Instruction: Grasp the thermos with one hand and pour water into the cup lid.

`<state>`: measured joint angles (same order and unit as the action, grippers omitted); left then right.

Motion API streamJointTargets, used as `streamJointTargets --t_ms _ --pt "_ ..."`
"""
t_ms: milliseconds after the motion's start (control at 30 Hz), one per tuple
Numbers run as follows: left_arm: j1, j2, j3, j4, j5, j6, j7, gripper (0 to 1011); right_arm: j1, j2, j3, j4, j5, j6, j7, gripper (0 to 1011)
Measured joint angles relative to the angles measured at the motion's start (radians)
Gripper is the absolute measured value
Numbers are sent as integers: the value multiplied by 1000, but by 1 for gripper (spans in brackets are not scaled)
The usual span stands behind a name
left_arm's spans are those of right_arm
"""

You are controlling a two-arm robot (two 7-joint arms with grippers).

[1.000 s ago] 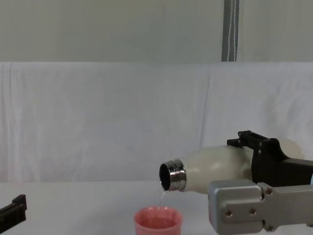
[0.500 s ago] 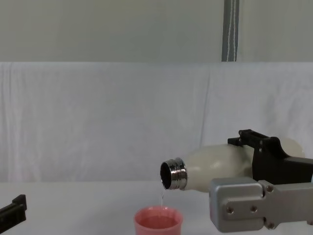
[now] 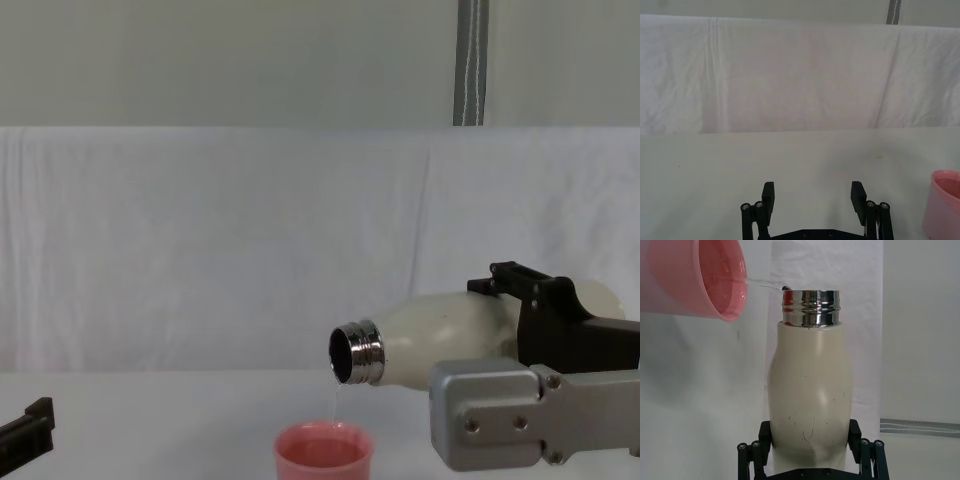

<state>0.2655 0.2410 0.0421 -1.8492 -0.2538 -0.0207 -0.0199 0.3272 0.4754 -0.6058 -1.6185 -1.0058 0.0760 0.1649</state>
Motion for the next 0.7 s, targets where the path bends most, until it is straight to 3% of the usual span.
streamJointTargets --t_ms 533,700 --pt "0 0 0 0 0 0 0 1001 -4 -1 4 -3 2 1 -3 947" --pt "0 0 0 0 0 0 0 1001 -29 -16 33 -9 69 -29 -38 947"
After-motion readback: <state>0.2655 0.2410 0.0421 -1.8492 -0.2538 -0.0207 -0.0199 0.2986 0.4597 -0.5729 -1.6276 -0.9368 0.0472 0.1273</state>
